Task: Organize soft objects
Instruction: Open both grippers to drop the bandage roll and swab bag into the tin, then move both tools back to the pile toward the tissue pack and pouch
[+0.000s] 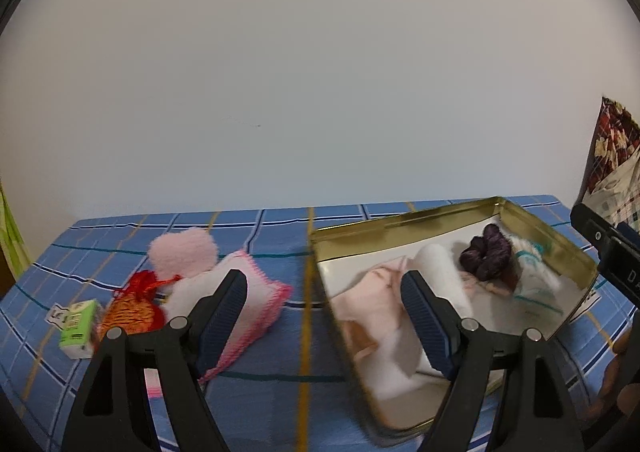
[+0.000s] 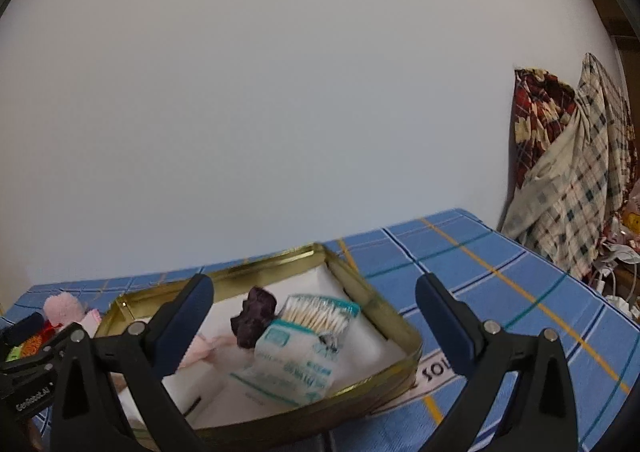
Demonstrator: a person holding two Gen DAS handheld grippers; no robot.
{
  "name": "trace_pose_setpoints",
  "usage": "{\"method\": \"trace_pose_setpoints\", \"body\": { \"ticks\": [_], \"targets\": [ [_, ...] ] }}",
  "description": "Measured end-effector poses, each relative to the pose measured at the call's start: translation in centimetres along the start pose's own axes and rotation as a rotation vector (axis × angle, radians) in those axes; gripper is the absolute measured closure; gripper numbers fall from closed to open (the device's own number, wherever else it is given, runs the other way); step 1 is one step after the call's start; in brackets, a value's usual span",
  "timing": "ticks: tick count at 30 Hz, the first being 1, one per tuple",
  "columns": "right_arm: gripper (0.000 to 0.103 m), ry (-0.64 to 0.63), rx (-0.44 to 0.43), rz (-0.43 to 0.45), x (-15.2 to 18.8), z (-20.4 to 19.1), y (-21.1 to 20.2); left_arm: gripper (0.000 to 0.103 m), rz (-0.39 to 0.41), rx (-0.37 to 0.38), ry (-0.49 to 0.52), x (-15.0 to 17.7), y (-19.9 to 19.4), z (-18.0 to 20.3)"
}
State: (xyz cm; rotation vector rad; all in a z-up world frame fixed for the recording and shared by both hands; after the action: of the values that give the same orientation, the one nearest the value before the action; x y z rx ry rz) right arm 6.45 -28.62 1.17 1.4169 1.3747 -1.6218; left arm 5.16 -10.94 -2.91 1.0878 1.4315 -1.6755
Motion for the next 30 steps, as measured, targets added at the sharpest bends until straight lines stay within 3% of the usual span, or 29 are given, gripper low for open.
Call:
{"method": "trace_pose_setpoints", "body": {
  "ticks": [13, 30],
  "targets": [
    [0.0, -0.067, 0.005, -0.031, 1.3, -4.5, -1.6, 0.022, 0.012, -0.055, -0.006, 0.6, -1.1, -5.3],
    [0.0, -0.079, -0.117, -0.018, 2.0, -13.3, -2.8, 0.022, 0.018, -0.136, -0.043, 0.8, -1.4, -13.9]
  ]
}}
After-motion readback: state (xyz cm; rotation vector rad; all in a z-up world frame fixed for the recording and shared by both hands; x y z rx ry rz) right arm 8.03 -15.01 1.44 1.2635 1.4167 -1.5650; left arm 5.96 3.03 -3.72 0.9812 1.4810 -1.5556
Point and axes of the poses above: each gripper's, at about its wrist camera, not at the fingertips, and y roughly the way its jaws point, z to its right, x to its underside, the point moved 8 cm from there along y, roughly the way its jaws point, and after that the axes turned 5 degrees about -y, right-handed, at the moved point
